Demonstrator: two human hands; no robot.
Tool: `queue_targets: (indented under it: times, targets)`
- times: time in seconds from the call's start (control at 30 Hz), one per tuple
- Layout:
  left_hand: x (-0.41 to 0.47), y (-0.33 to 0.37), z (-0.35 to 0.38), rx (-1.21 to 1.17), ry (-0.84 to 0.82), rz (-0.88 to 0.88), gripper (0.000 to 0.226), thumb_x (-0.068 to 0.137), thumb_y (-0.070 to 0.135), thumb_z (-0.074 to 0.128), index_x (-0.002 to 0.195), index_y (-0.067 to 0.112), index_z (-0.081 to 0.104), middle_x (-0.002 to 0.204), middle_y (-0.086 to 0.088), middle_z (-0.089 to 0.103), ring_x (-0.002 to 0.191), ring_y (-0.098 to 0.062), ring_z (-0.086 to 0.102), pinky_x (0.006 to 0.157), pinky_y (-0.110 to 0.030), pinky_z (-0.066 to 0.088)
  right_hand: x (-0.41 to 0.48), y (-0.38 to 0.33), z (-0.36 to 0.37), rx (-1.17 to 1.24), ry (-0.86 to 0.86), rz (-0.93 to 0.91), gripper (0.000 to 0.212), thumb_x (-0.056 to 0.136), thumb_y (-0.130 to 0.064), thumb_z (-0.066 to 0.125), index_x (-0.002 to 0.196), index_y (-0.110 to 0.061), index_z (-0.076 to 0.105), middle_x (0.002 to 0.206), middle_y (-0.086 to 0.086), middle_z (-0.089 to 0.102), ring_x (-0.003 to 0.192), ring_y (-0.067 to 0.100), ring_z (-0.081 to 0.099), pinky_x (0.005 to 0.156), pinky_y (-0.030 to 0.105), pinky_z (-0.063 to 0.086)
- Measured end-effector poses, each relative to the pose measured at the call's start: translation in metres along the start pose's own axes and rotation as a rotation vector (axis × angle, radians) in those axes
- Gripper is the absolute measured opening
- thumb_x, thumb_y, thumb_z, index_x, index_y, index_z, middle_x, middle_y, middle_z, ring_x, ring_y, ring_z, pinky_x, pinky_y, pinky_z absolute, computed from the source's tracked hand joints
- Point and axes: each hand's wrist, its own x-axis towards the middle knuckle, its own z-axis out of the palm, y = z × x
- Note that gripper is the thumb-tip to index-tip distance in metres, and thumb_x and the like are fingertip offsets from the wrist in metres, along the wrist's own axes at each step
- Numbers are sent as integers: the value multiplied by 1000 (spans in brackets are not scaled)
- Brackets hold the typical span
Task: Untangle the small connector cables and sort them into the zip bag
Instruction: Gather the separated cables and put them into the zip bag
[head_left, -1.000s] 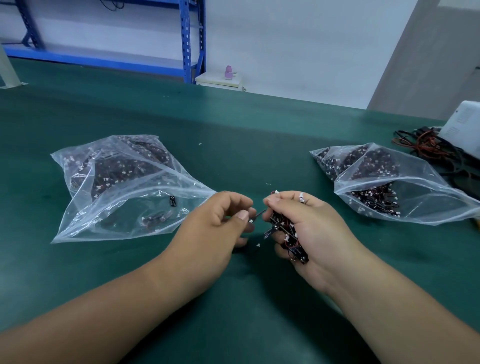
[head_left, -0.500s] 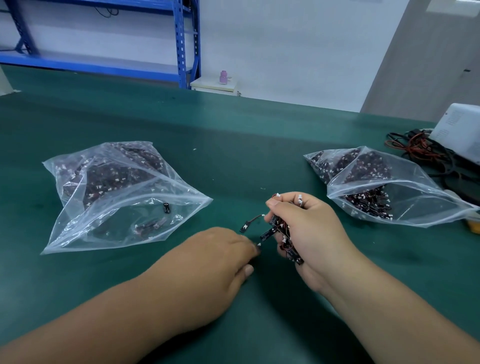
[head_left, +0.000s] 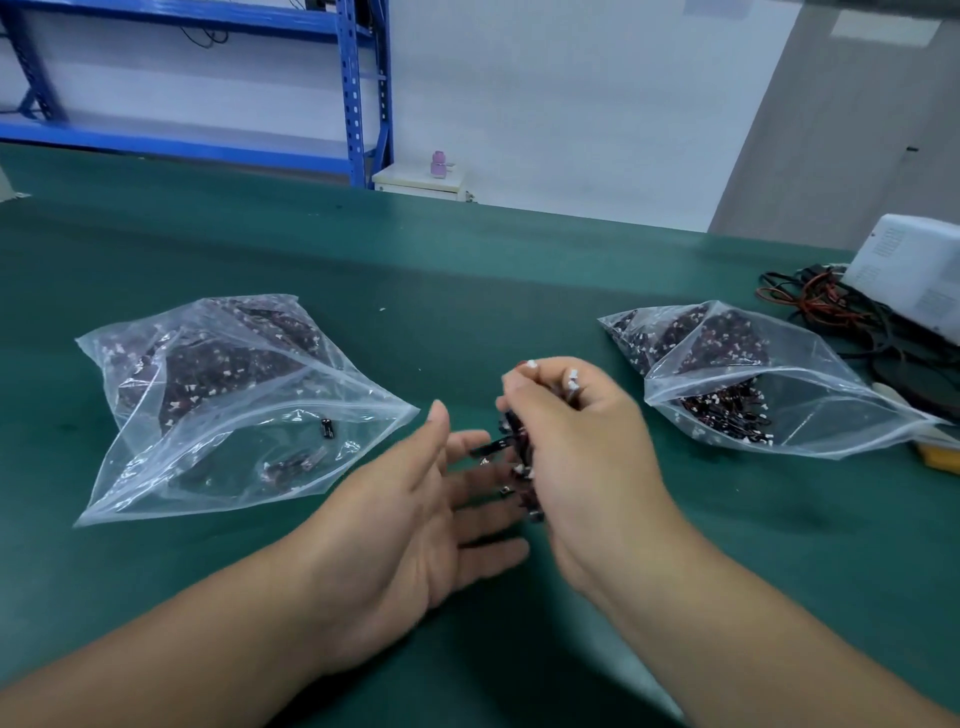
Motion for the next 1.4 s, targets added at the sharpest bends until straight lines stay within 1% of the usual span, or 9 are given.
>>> queue_targets:
  times: [0.13, 0.3, 0.43, 0.57, 0.63, 0.73, 0.83, 1.17, 1.4]
  targets:
    - [-9, 11, -4, -200, -66, -191, 75, 93, 71, 31, 123, 14, 68, 130, -20, 62, 109, -31, 66, 86, -45, 56, -18, 13, 23, -326, -116, -318, 12, 89, -20, 66, 79, -24, 61, 73, -14, 60, 68, 2, 54, 65, 21, 45]
    - [-12, 16, -17, -192, 7, -184, 52, 100, 54, 35, 104, 18, 74, 113, -5, 70, 103, -24, 68, 83, -37, 55, -30, 25, 29, -806, -201, -650, 9, 82, -22, 61, 79, -29, 57, 84, -10, 59, 83, 19, 54, 78, 43, 44]
    - [-11, 16, -16, -251, -18, -177, 49, 101, 50, 39, 127, 17, 66, 127, -6, 66, 109, -23, 67, 81, -36, 57, -29, 20, 27, -829, -170, -594, 9, 78, -25, 68, 74, -30, 62, 97, -17, 61, 102, 10, 49, 92, 37, 30]
    - [-9, 16, -13, -172, -77, -101, 28, 85, 20, 53, 105, 13, 73, 108, -8, 71, 91, -20, 70, 72, -33, 60, -31, 10, 31, -598, -188, -315, 10, 70, -33, 73, 72, -39, 65, 97, -21, 58, 109, 7, 48, 94, 29, 35]
    - [-8, 15, -13, -154, -24, -86, 30, 76, 21, 62, 102, 12, 74, 104, -9, 70, 85, -19, 69, 73, -30, 59, -30, 1, 30, -383, -197, -155, 6, 65, -35, 73, 69, -36, 69, 86, -18, 59, 94, 10, 58, 79, 27, 47]
    - [-9, 19, -13, -195, 94, -126, 24, 80, 33, 69, 90, 12, 76, 83, -6, 68, 61, -13, 62, 45, -20, 51, -23, -9, 23, -11, -243, 50, 14, 75, -16, 79, 67, -23, 70, 68, -6, 62, 58, 6, 55, 48, 19, 43]
    - [-9, 23, -15, -248, 192, -158, 30, 88, 39, 65, 101, 12, 70, 82, -8, 67, 55, -14, 55, 34, -19, 39, -8, -11, 8, 99, -227, 93, 20, 84, -14, 74, 68, -25, 69, 72, -4, 66, 57, 9, 52, 54, 24, 40]
    - [-6, 21, -18, -142, 243, -154, 26, 73, 20, 58, 93, 9, 72, 87, -11, 70, 54, -18, 58, 34, -20, 37, 40, 29, -58, -549, -76, -74, 12, 87, -18, 70, 78, -25, 71, 72, -8, 73, 49, 9, 60, 46, 18, 42]
    - [-4, 19, -19, -60, 327, -76, 34, 92, 43, 58, 95, 11, 71, 73, -6, 64, 48, -15, 51, 32, -20, 30, 39, 38, -69, -820, -31, -265, 39, 73, 1, 53, 72, -36, 65, 83, -30, 62, 64, 3, 57, 56, 11, 44]
